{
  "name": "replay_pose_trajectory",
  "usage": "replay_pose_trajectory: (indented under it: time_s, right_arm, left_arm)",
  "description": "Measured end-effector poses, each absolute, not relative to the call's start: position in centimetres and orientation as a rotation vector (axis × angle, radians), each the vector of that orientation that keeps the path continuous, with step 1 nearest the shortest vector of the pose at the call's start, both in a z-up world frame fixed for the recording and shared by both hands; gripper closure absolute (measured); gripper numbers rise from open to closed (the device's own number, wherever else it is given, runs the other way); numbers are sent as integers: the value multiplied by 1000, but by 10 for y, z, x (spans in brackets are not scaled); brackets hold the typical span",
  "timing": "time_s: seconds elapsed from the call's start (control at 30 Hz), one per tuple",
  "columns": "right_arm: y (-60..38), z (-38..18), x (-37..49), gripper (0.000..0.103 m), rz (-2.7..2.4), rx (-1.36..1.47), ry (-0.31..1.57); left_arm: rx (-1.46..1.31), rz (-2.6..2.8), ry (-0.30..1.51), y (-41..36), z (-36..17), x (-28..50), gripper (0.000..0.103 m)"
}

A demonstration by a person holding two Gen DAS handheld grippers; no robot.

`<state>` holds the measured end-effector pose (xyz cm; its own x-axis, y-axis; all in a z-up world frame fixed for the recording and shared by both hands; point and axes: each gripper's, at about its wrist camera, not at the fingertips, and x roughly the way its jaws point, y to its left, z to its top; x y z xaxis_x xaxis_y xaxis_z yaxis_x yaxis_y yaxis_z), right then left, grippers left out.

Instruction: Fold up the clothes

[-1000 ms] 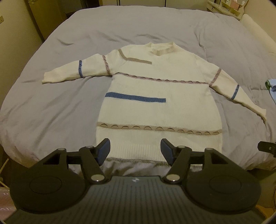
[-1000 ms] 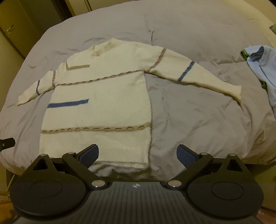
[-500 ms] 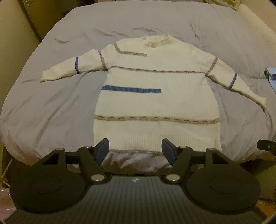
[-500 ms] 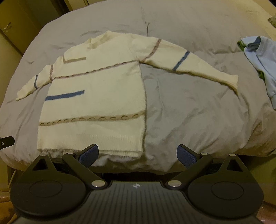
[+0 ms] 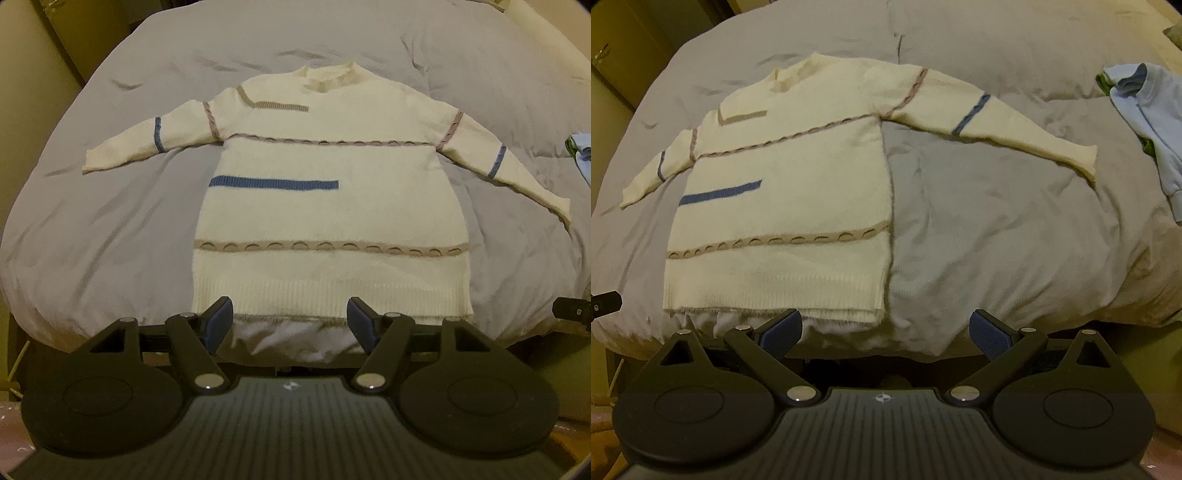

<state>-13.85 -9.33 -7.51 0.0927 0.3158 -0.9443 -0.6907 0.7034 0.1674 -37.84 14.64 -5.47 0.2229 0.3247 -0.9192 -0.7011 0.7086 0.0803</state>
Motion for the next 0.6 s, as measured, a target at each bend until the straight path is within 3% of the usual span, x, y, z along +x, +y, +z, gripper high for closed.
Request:
replay_pose_trajectory:
  time_s: [0.6]
  right_arm:
    - [-94,-59,-122,4,736,-296,1208]
  left_arm:
    - [-336,709,1092,153,-41,-353,37]
